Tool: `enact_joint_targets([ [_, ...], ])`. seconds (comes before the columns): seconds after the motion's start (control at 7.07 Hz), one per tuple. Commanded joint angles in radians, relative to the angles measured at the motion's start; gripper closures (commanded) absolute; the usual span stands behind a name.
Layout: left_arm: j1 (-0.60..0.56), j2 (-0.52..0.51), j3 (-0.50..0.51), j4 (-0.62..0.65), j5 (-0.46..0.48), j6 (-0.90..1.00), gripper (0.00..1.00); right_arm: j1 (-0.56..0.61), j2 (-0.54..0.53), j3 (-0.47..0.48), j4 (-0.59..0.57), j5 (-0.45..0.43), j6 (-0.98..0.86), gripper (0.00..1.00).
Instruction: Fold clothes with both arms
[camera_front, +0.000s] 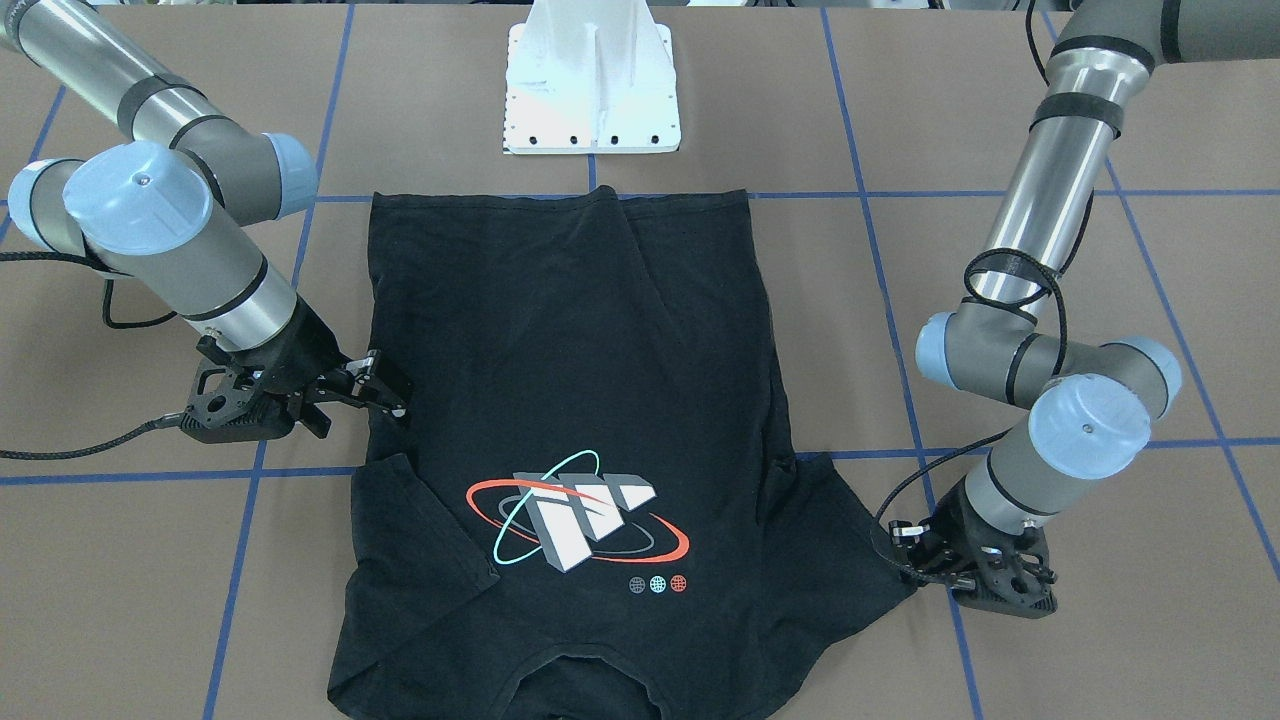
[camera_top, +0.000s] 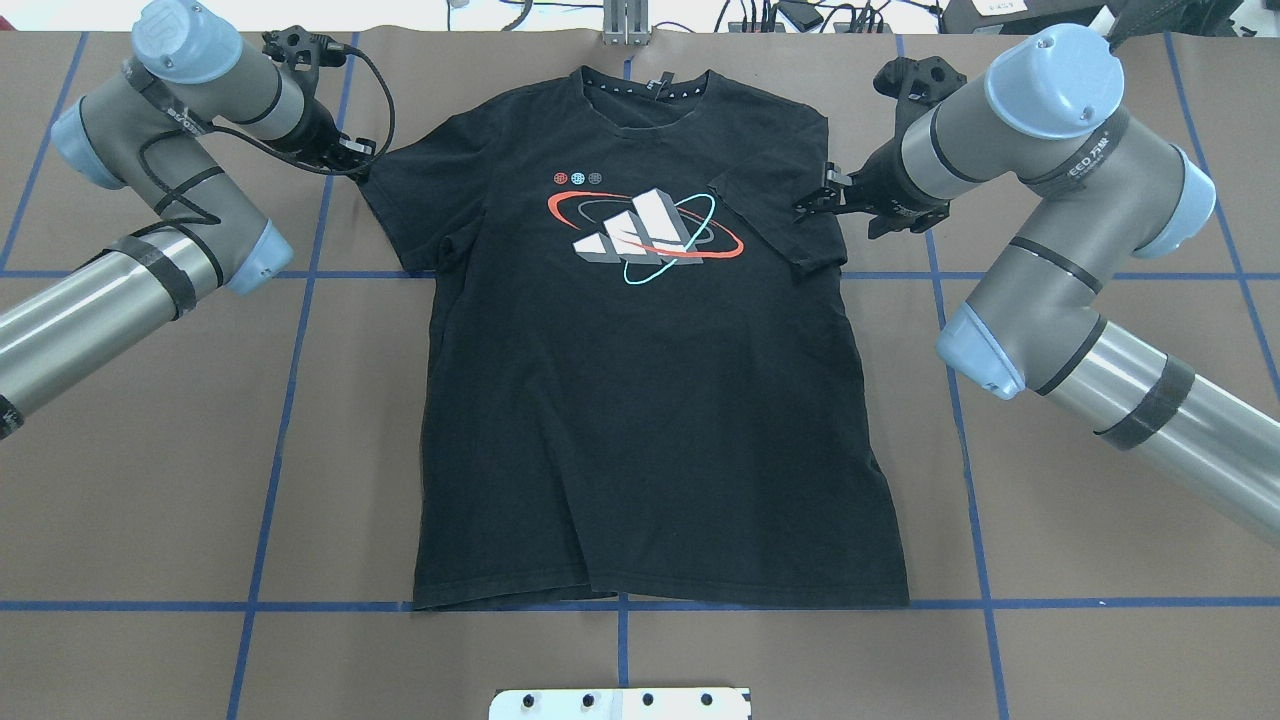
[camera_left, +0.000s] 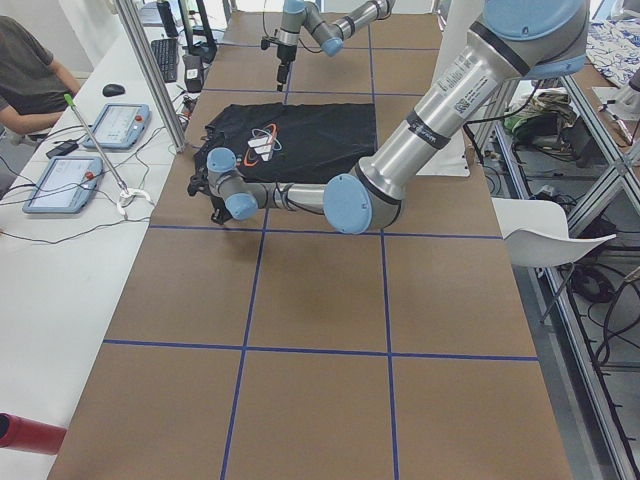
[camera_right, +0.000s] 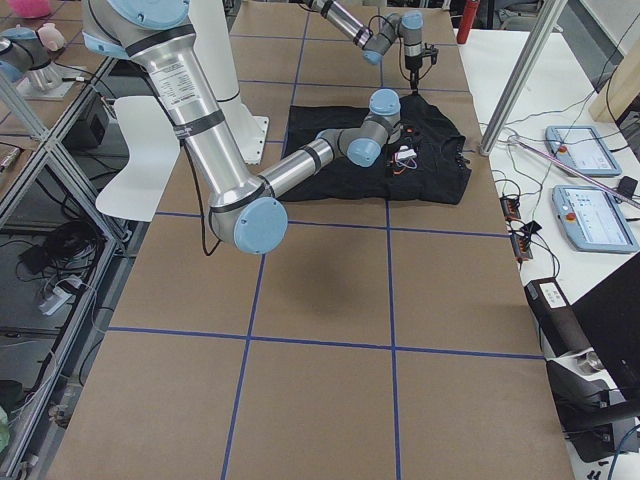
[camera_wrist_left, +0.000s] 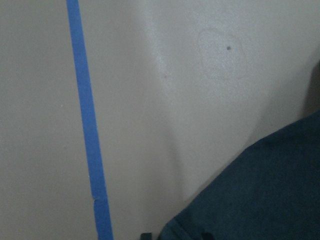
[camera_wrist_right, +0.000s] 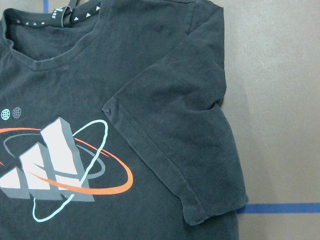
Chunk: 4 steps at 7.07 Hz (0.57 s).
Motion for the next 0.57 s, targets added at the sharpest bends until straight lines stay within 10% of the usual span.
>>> enact_joint_targets([
  [0.0,0.000,-0.002,-0.006,0.000,-0.007,-0.001,1.00,0.000,-0.002,0.000,-0.001,-0.001,0.001,0.00],
  [0.42,-0.024,0.000,-0.117,0.015,-0.108,-0.031,1.00,0.014,-0.002,0.002,-0.001,0.006,-0.001,0.00],
])
